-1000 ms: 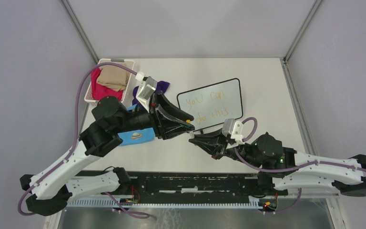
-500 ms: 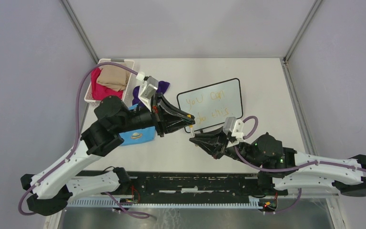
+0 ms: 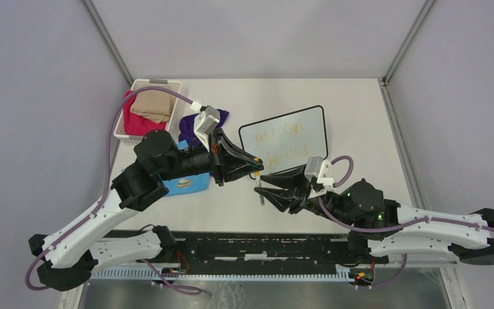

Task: Write a sentence on the whiteboard
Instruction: Close the whiteboard marker at the center of the board.

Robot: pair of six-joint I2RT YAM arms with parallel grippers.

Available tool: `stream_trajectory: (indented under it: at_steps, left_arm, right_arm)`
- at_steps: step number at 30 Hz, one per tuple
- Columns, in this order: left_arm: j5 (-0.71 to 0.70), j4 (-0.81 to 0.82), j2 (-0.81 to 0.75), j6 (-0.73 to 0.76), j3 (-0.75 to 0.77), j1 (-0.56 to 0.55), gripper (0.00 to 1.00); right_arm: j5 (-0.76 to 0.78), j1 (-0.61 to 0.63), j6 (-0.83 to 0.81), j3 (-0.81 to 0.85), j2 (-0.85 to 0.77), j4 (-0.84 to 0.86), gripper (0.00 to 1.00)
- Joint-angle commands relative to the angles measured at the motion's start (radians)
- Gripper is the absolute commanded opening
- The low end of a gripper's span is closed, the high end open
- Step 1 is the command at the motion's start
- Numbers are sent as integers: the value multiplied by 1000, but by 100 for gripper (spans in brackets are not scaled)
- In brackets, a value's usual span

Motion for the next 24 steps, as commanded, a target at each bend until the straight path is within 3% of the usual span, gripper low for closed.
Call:
stream_trajectory:
  at_steps: [1,7,11,13,15,16,21,24]
  left_arm:
    - [-16,17,-19,7,-8,-1,2]
    - [-18,30,-27,2,-23,-1,2]
    - [-20,30,-27,7,-31,-1,4]
    - [-28,22,-26,14,-33,-1,20]
    - [-49,6,-27,25,-30,-1,45]
    - [-66,-3,-29,30,-28,-1,53]
    - [-235,-52,-59,53,-12,-1,83]
    - [-384,-82,-86,77,2,-1,91]
  right_arm:
    - [18,3,19,5,6,71,34]
    - [3,2,34,24,43,53,19]
    - [-6,2,40,15,49,50,4]
    - [-3,2,38,11,47,47,0]
    - [23,2,35,1,36,35,0]
    - [46,3,35,-4,31,26,0]
    - [185,2,28,-14,-12,-54,0]
    - [302,3,22,-10,-32,-127,0]
